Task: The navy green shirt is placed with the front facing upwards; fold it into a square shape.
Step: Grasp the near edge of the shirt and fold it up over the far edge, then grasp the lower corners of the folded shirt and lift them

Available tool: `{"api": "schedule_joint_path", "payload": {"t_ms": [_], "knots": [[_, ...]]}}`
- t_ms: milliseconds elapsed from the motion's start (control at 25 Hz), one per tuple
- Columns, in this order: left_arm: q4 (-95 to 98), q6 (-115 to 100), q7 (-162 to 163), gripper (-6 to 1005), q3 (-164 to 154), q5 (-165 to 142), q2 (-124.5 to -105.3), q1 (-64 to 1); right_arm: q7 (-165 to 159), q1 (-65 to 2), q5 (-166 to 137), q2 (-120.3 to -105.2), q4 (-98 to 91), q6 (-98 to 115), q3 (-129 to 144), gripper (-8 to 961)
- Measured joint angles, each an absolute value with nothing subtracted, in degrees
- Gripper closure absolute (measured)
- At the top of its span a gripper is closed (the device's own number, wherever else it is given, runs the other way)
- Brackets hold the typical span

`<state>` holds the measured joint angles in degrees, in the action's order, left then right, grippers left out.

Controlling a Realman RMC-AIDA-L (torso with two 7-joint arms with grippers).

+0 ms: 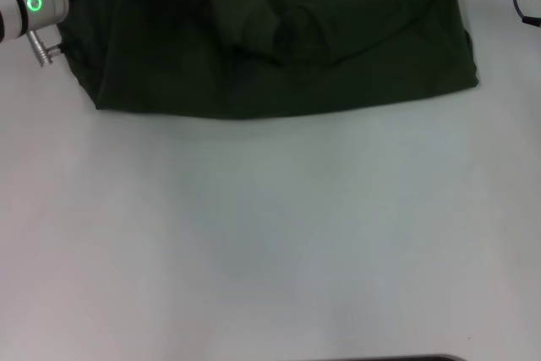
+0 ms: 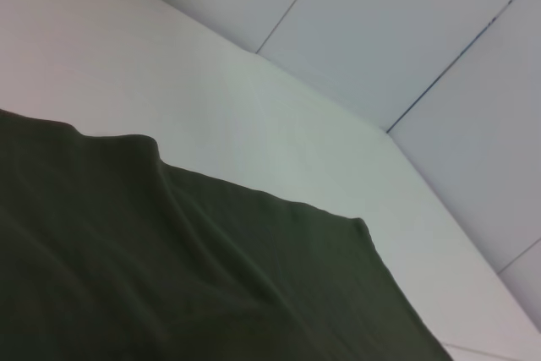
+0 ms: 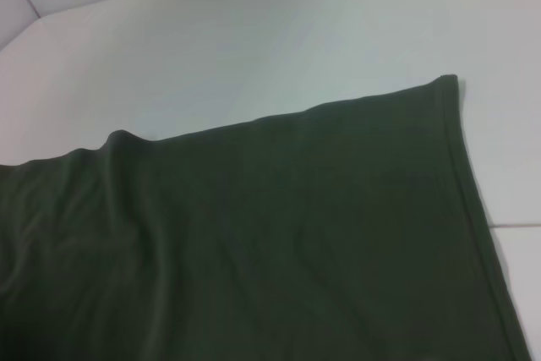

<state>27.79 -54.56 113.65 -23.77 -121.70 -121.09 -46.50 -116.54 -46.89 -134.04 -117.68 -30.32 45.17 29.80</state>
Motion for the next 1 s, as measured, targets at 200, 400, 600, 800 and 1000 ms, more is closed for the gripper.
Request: {"api": "schedule_joint_path", "payload": {"t_ms": [200, 400, 600, 800, 1000], "knots": [[27.87, -55.19, 113.12, 747, -23.91, -119.07, -121.5, -45.25, -116.54, -46.61, -134.04, -117.82, -30.32, 45.45, 30.11, 772], [28.32, -55.53, 113.11, 576, -23.95, -117.5, -121.6, -44.41, -116.69, -46.24, -134.09, -117.95, -30.32, 45.7, 31.75, 665], [30.26, -58.04, 112.93, 460, -24.0, -116.55, -122.09, -43.22, -116.63, -45.47, -134.05, -117.98, -30.85, 46.63, 31.95, 482], [33.32, -63.7, 110.99, 358, -24.0, -116.51, -122.49, -41.22, -115.73, -41.67, -130.89, -118.04, -35.34, 53.56, 31.87, 371], [35.99, -70.11, 110.21, 308, -23.96, -115.31, -122.51, -37.99, -111.99, -35.61, -124.77, -117.09, -38.71, 63.45, 31.93, 351]]}}
